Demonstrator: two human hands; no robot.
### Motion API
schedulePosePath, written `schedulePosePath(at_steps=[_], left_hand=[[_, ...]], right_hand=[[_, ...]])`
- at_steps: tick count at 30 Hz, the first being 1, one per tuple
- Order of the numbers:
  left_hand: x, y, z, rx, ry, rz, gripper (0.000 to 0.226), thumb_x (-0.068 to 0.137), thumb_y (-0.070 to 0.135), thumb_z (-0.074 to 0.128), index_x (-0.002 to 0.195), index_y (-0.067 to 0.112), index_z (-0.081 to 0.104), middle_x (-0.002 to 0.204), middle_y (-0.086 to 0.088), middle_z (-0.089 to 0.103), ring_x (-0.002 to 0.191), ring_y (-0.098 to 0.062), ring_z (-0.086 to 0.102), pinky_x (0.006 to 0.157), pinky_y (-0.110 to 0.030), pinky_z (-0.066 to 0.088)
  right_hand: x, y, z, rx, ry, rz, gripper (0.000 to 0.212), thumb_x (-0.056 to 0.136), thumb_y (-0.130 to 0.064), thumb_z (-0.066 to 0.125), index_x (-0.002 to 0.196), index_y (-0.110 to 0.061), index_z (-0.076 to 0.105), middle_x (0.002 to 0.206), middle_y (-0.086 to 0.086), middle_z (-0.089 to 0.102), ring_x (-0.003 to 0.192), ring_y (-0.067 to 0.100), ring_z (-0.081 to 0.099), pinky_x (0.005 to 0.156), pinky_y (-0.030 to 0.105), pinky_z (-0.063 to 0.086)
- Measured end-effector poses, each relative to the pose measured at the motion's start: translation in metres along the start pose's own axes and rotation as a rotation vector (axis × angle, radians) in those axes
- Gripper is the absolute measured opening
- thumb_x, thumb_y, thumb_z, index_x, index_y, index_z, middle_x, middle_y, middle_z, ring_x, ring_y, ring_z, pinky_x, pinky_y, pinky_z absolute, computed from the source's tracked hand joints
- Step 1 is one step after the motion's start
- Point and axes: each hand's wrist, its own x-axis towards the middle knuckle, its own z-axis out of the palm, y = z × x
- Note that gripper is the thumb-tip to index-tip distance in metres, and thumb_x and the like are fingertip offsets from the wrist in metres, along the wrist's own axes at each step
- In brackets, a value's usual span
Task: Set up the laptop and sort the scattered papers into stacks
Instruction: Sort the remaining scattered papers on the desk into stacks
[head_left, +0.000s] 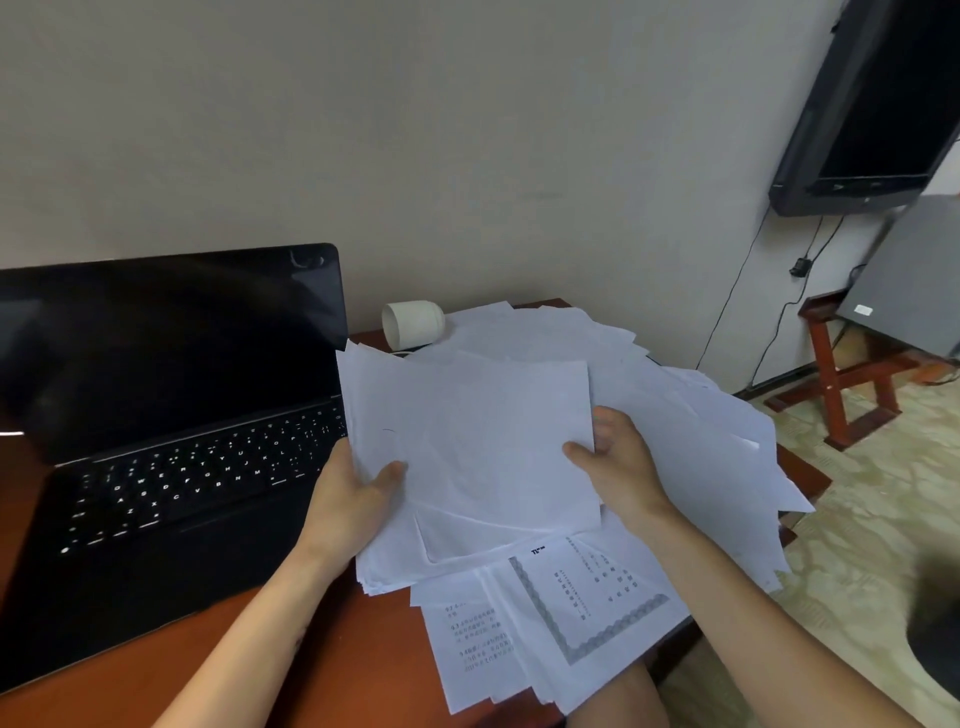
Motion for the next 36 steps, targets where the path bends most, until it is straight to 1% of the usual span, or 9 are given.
schedulePosePath(at_steps=[3,9,12,15,17,22,26,30,36], left_hand=[[0.001,-0.001,-0.001,-0.019,0.0,-0.003,0.026,0.099,0.023,0.07,0.121,0.026,0.055,0.116,0.007,0.069,0.107,-0.015,0.069,0.096,-0.04,0.057],[0.003,-0.003,0.0,-0.037,-0.022,0.009,0.025,0.097,0.033,0.072,0.117,0.03,0.058,0.116,0.008,0.072,0.104,-0.012,0.071,0.093,-0.039,0.058],[0.004,-0.004,-0.002,-0.03,-0.074,0.021,0.031,0.097,0.03,0.072,0.125,0.03,0.059,0.118,0.009,0.074,0.106,-0.012,0.073,0.096,-0.044,0.059],[0.004,-0.006,-0.004,-0.014,-0.111,0.031,0.034,0.099,0.023,0.069,0.13,0.032,0.059,0.12,0.01,0.073,0.106,-0.011,0.073,0.094,-0.044,0.06],[0.004,-0.007,-0.004,-0.012,-0.123,0.041,0.035,0.099,0.015,0.066,0.129,0.032,0.06,0.119,0.01,0.074,0.105,-0.011,0.074,0.091,-0.041,0.061],[0.006,-0.008,-0.002,-0.041,-0.068,0.01,0.038,0.099,0.012,0.067,0.13,0.032,0.057,0.12,0.01,0.072,0.109,-0.014,0.072,0.095,-0.044,0.06],[0.006,-0.008,-0.001,-0.041,-0.039,0.013,0.04,0.099,0.014,0.067,0.133,0.033,0.056,0.122,0.01,0.071,0.11,-0.015,0.07,0.098,-0.048,0.058],[0.004,-0.007,0.0,-0.059,-0.017,0.028,0.037,0.1,0.012,0.066,0.128,0.036,0.057,0.121,0.01,0.071,0.109,-0.016,0.07,0.098,-0.049,0.058],[0.004,-0.005,-0.002,-0.054,0.003,0.052,0.037,0.1,0.012,0.065,0.126,0.038,0.057,0.121,0.009,0.07,0.11,-0.018,0.069,0.097,-0.049,0.057]], right_hand=[[-0.001,0.003,-0.005,-0.1,-0.062,0.018,0.041,0.093,0.0,0.06,0.128,-0.021,0.058,0.104,0.002,0.076,0.095,0.024,0.071,0.079,0.032,0.054],[0.001,0.003,0.001,-0.319,-0.231,-0.151,0.041,0.1,-0.004,0.044,0.132,-0.024,0.06,0.122,-0.015,0.068,0.113,0.003,0.061,0.095,0.019,0.043],[-0.001,0.0,0.019,-0.37,-0.244,-0.159,0.042,0.101,-0.005,0.038,0.131,-0.026,0.06,0.107,-0.006,0.069,0.083,0.008,0.057,0.076,0.009,0.042],[-0.004,-0.001,0.032,-0.443,-0.289,-0.192,0.036,0.094,-0.001,0.038,0.107,-0.023,0.063,0.088,0.0,0.051,0.077,0.014,0.044,0.069,0.022,0.039],[-0.005,0.001,0.034,-0.545,-0.309,-0.219,0.029,0.092,-0.003,0.04,0.102,-0.023,0.058,0.088,-0.002,0.044,0.089,0.018,0.039,0.077,0.024,0.037],[-0.004,0.006,0.01,-0.504,-0.178,-0.207,0.039,0.097,-0.006,0.052,0.131,-0.023,0.06,0.117,-0.005,0.061,0.115,0.014,0.038,0.105,0.028,0.037],[-0.013,0.009,-0.046,-0.828,-0.143,-0.256,0.056,0.091,-0.047,0.061,0.143,-0.031,0.049,0.142,-0.014,0.048,0.139,0.016,0.029,0.118,0.033,0.022],[-0.028,0.012,-0.092,-1.077,-0.371,-0.032,0.091,0.084,-0.075,0.055,0.157,-0.039,0.016,0.16,-0.022,0.012,0.154,0.011,0.0,0.125,0.042,0.008],[-0.031,0.02,-0.103,-1.206,-0.224,-0.273,0.063,0.098,-0.064,0.043,0.152,-0.032,0.038,0.155,-0.015,0.04,0.138,0.017,0.037,0.109,0.038,0.036]])
